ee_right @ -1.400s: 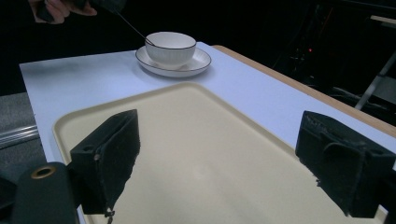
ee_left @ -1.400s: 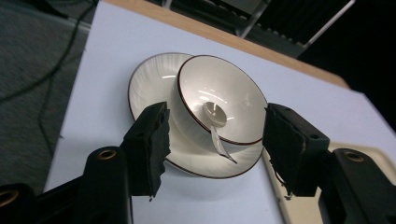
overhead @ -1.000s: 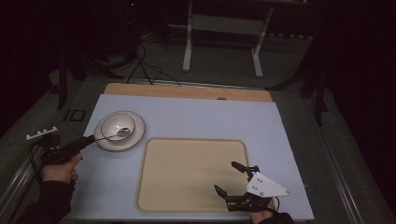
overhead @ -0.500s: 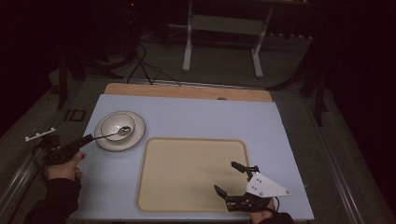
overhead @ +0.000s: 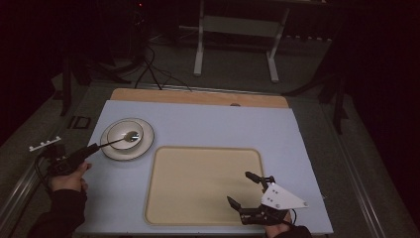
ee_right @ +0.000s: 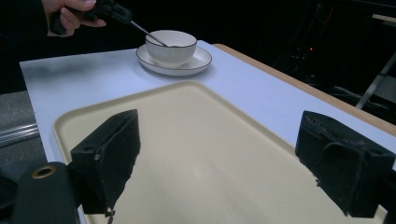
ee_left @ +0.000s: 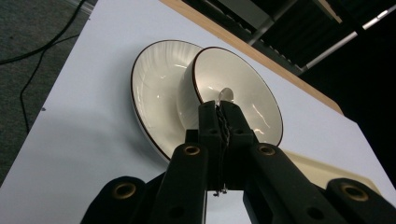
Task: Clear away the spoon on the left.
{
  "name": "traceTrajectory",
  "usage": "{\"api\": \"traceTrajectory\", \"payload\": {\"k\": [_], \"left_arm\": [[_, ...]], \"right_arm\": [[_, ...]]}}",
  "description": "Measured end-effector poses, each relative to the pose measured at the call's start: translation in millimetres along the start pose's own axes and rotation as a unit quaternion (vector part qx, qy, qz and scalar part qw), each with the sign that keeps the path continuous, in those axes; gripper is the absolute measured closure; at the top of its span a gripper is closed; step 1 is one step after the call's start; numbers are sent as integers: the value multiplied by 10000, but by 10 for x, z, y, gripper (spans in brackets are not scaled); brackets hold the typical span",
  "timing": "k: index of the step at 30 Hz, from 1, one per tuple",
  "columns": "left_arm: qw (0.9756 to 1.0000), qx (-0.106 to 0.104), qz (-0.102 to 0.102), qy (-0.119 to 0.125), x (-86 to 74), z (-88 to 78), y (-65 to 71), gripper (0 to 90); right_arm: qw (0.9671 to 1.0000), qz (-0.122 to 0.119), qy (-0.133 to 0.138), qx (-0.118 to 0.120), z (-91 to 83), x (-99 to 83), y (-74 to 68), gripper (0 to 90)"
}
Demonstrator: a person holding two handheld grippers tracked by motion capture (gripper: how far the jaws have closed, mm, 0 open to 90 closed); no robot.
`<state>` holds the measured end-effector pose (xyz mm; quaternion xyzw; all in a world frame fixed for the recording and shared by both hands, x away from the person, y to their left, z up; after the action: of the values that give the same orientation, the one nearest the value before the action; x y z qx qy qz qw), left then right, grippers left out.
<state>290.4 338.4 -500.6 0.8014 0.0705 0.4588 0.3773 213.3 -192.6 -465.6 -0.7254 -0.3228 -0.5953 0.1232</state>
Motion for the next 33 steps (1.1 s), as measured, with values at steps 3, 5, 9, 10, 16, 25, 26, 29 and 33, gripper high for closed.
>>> {"api": "traceTrajectory", "payload": {"k": [3, 5, 9, 10, 16, 25, 26, 29, 33], "left_arm": [[10000, -7, 57, 4, 15, -15, 5, 894], [9999, 35, 105, 29, 30, -40, 13, 896], [9998, 1, 198, 69, 71, -95, 38, 897], [9997, -8, 236, 68, 82, -109, 47, 897], [9991, -46, 431, 35, 159, -205, 99, 898], [9969, -162, 763, -25, 281, -372, 223, 898], [9969, -169, 766, -17, 291, -391, 238, 898], [9960, -254, 852, -52, 323, -440, 286, 898], [9940, -506, 955, -157, 369, -484, 363, 897]], "right_arm": [[10000, 13, -3, -1, 0, -2, 5, 141], [10000, 18, -4, -3, 0, -3, 6, 141], [10000, 19, -2, -1, 0, -2, 6, 141], [10000, 25, -2, 0, 1, -2, 7, 141], [10000, 30, 5, -20, -2, -3, 12, 141], [9998, -58, 47, -157, -7, 3, 5, 137], [9999, -36, 50, -159, -6, 2, 12, 136], [9998, 19, 77, -175, -15, 4, 29, 136], [9998, 34, 66, -200, -14, 1, 35, 137]]}}
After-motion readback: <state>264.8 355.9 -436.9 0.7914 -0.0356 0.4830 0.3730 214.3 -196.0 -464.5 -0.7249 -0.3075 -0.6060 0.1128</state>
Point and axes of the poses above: each handheld gripper's, and its own axes: z roughly forward along the jaws, x roughly out of its top, y roughly to its right, the point moved 2 cm from there along z, roughly forward along the jaws, and after that the axes turned 15 degrees about -x, right-handed, at the moved point
